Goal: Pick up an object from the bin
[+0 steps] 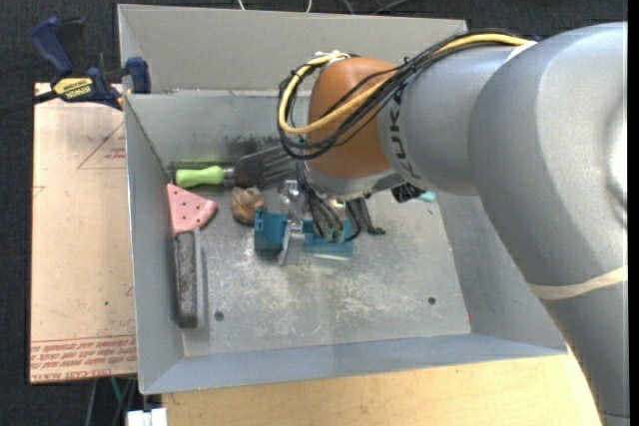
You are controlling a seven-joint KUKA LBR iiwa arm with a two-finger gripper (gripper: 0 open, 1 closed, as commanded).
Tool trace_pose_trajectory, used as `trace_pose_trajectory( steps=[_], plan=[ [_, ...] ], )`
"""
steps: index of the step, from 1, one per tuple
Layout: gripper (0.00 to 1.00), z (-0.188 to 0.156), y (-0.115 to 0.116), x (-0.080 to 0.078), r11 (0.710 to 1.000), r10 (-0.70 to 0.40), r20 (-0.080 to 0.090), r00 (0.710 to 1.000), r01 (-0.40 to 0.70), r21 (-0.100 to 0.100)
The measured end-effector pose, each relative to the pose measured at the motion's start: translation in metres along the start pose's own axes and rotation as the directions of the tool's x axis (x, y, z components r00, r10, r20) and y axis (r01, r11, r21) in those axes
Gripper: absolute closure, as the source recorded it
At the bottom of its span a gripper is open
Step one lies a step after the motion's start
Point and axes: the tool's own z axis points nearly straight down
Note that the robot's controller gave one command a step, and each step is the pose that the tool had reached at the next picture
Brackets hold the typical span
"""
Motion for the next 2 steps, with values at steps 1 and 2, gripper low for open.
trace_pose_trajectory(
  steps=[1,2],
  plan=[
    [1.0,0.0,0.0,0.0,1.0,0.0,0.0,1.0,0.0,0.0],
    [1.0,0.0,0.0,0.0,1.0,0.0,0.0,1.0,0.0,0.0]
  ],
)
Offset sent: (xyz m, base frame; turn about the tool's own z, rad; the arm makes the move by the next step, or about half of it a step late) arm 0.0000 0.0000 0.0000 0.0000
